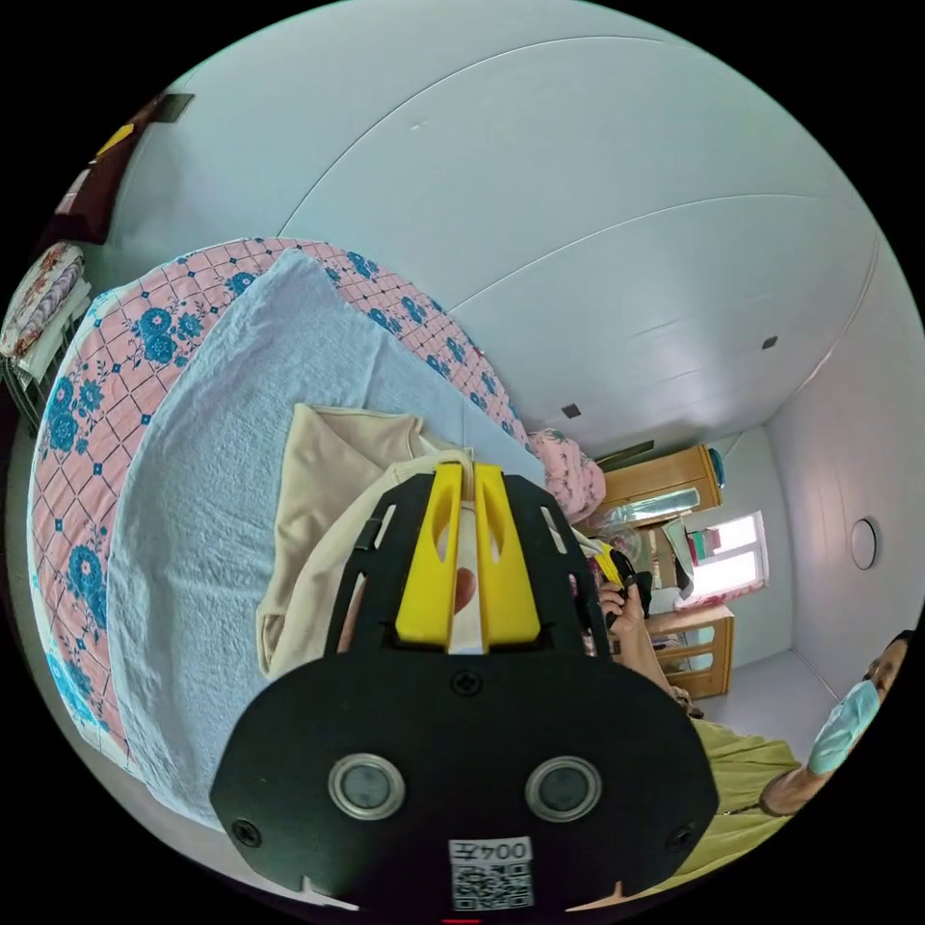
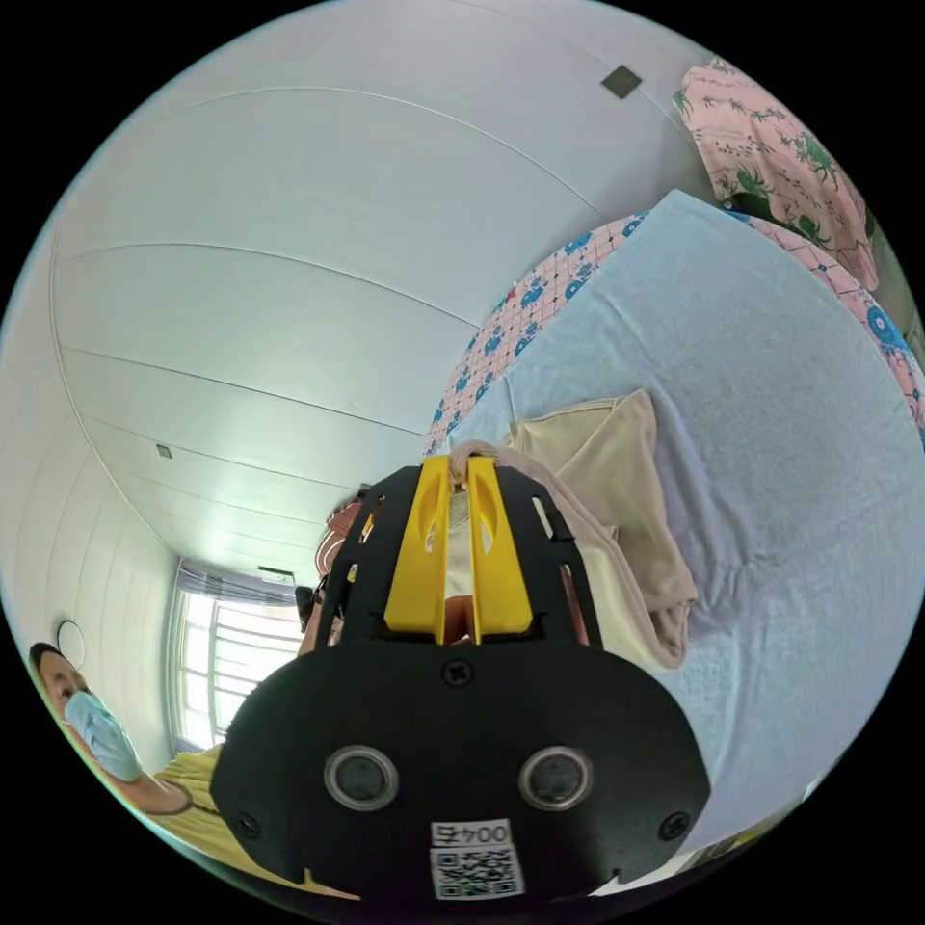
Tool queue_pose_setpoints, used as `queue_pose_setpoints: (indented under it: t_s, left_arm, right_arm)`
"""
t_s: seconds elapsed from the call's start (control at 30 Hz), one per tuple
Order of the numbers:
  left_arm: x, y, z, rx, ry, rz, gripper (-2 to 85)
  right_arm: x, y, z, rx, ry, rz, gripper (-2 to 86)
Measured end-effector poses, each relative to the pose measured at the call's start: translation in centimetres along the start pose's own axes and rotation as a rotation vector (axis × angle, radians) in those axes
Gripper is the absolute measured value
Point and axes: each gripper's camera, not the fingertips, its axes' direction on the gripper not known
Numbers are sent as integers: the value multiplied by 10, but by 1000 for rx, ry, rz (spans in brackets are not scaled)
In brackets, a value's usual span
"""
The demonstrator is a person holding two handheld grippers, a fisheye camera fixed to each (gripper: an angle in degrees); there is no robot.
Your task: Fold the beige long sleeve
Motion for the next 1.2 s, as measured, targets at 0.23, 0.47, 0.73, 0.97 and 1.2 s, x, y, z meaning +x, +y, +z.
queue_pose_setpoints:
  t_s: [0.23, 0.47, 0.73, 0.97, 1.2]
  left_arm:
    - [-3, -62, 61, 5, -98, -44, 26]
    - [-28, -97, 126, 12, -203, -85, 29]
    - [-72, -87, 189, 74, -259, -159, 56]
    - [-88, -68, 185, 269, -150, -232, 119]
    - [-22, -17, 136, 272, -205, 198, 68]
  right_arm:
    - [65, -71, 76, -54, 12, 54, 40]
    - [122, -114, 153, -97, 83, 79, 40]
    - [191, -125, 233, -136, 196, 165, 49]
    - [212, -117, 247, 30, 142, 199, 94]
    - [142, -64, 204, 64, 205, -165, 92]
